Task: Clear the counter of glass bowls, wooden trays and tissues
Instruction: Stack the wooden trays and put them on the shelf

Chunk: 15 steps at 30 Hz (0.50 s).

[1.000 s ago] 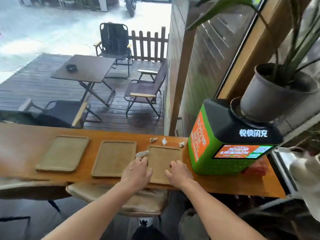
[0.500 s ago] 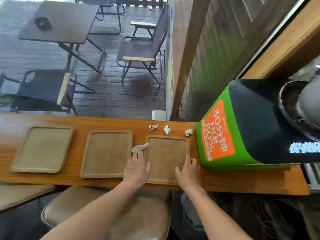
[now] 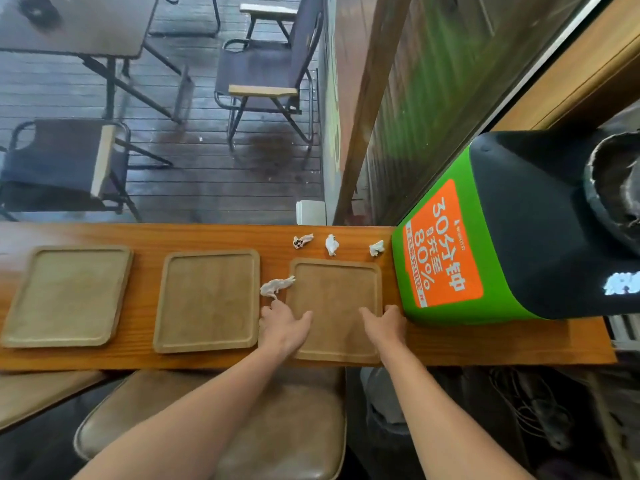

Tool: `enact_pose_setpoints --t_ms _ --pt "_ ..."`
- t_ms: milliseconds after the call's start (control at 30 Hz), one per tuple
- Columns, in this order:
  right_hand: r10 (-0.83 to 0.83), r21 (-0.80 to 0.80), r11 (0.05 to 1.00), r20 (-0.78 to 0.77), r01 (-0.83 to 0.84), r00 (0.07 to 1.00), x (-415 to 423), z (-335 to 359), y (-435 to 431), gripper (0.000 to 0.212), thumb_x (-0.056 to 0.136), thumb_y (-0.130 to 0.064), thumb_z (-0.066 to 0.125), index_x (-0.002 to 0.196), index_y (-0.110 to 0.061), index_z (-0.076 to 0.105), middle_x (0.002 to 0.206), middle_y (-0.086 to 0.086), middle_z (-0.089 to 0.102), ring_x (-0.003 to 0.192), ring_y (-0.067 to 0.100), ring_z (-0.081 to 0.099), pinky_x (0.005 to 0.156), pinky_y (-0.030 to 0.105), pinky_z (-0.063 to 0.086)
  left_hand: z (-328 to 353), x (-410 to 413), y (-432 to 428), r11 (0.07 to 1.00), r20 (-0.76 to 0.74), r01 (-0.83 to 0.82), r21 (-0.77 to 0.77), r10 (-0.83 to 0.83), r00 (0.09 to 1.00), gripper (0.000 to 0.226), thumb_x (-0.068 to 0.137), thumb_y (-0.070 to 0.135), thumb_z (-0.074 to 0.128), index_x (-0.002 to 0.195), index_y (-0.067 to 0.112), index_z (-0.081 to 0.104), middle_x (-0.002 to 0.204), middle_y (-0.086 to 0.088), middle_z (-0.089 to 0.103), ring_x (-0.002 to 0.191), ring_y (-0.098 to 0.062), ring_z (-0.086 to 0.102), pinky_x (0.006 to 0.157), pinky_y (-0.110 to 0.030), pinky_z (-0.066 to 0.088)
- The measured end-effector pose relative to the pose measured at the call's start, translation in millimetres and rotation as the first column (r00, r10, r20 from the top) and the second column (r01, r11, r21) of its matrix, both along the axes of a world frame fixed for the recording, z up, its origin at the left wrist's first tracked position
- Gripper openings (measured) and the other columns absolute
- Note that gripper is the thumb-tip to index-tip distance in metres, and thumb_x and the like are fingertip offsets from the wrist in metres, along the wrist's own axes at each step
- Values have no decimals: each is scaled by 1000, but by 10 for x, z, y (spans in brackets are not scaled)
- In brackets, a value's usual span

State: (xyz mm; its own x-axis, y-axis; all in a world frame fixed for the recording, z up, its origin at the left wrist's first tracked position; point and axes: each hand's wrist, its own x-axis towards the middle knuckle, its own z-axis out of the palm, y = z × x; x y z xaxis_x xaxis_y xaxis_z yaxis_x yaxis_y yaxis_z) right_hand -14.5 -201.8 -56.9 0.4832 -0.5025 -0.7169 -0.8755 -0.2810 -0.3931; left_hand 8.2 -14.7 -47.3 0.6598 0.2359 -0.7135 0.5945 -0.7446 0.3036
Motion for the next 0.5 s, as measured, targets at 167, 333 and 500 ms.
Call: enact_pose_setpoints --t_ms 167,333,500 --pt "-113 189 975 -19 115 993 -67 7 -178 81 83 -45 74 140 3 44 139 18 54 125 35 53 103 45 47 -36 -16 83 985 -102 -59 -162 42 994 66 84 55 68 127 6 52 129 -13 57 115 -30 58 100 -45 51" --pt "-187 300 937 3 178 982 -224 116 -151 73 80 -48 76 134 -6 51 122 11 62 106 29 60 87 42 52 49 -94 111 895 -195 -221 -387 155 969 62 85 54 69 124 13 45 122 -6 59 102 -20 57 87 -36 51" --pt "-269 244 941 126 233 955 -371 272 -89 68 74 -57 77 123 -13 59 116 7 66 99 26 62 85 40 52 232 -112 42 813 -128 -189 -550 142 982 54 88 53 66 127 24 43 125 0 58 110 -19 58 89 -37 50"
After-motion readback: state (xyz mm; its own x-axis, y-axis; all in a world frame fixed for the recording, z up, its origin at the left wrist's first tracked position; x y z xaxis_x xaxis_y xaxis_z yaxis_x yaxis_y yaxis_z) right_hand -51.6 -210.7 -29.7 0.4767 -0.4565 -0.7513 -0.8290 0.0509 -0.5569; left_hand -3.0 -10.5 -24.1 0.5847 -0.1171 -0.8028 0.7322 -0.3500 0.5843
